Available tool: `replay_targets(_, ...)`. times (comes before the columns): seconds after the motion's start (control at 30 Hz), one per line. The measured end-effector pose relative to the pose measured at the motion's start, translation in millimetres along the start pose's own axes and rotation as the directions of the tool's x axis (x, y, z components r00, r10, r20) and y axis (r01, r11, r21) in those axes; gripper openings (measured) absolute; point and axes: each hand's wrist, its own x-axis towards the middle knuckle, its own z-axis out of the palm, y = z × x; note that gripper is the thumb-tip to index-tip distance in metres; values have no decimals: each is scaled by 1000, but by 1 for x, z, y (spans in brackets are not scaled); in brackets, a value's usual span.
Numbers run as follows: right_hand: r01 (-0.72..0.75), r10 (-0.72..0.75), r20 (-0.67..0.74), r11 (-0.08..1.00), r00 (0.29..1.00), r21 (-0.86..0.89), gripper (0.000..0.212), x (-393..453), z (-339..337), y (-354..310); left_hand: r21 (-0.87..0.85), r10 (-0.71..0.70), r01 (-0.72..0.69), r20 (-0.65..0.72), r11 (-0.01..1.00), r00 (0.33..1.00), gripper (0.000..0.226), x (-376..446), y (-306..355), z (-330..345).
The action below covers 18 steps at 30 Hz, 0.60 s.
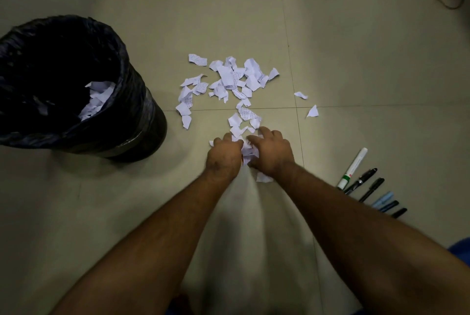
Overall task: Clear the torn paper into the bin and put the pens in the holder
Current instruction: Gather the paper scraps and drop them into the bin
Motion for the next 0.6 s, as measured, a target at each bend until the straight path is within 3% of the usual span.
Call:
replay_targets(0.1,-27,33,-47,994,998,110,36,-12,15,-14,24,-9,11,-65,1000,998,29,-10,-7,3)
replay_targets(0.27,-91,100,-18,957,995,276,14,-17,28,-25,-23,-13,11,-78,1000,997,24,-17,-17,11)
replay_targets(0.37,-225,276,0,784,961,578,10,-16,24,-22,-248,-136,110,-92,962,986,16,-20,-15,3)
replay_targets(0.47,-290,432,99,401,896,869,7,-14,11,-31,-605,-354,292,19,741,935,22,-22,-13,-8)
replay_targets(0.57,-242,421,215,10,881,970,5,-11,-17,-50,-892,-484,369,210,261,850,10,-23,-15,-25)
replay_targets(0.6,-213,393,237,-103,889,972,7,-10,-29,-58,-921,-498,346,219,179,839,9,-25,-17,-35)
